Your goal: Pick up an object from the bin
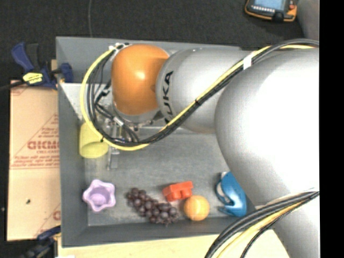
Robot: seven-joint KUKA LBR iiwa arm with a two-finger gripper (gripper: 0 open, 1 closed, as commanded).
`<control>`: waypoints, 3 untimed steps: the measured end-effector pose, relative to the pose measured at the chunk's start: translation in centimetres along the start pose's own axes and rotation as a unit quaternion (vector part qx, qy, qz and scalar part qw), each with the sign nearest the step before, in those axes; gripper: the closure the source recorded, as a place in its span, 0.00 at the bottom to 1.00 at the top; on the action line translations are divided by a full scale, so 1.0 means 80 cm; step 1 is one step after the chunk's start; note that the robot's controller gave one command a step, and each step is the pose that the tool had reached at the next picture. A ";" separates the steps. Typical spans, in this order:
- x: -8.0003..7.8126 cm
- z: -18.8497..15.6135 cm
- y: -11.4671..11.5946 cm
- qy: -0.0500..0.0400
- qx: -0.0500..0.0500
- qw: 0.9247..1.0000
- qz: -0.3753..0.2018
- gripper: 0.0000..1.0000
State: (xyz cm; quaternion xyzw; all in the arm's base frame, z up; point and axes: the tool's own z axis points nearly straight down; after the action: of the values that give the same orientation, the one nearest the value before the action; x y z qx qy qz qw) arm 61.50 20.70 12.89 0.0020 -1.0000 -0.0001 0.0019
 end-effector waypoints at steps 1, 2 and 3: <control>-0.003 -0.006 -0.001 -0.003 -0.001 1.000 0.002 0.00; -0.029 0.067 0.031 -0.007 0.000 0.991 -0.134 0.00; -0.028 0.067 0.034 -0.008 0.000 0.987 -0.160 0.00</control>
Offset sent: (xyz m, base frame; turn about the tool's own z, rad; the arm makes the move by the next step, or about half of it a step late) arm 0.0185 0.0277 -0.0589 -0.2713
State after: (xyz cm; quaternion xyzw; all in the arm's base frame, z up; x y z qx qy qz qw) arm 63.71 23.45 7.55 0.1624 -0.9867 0.0000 -0.0060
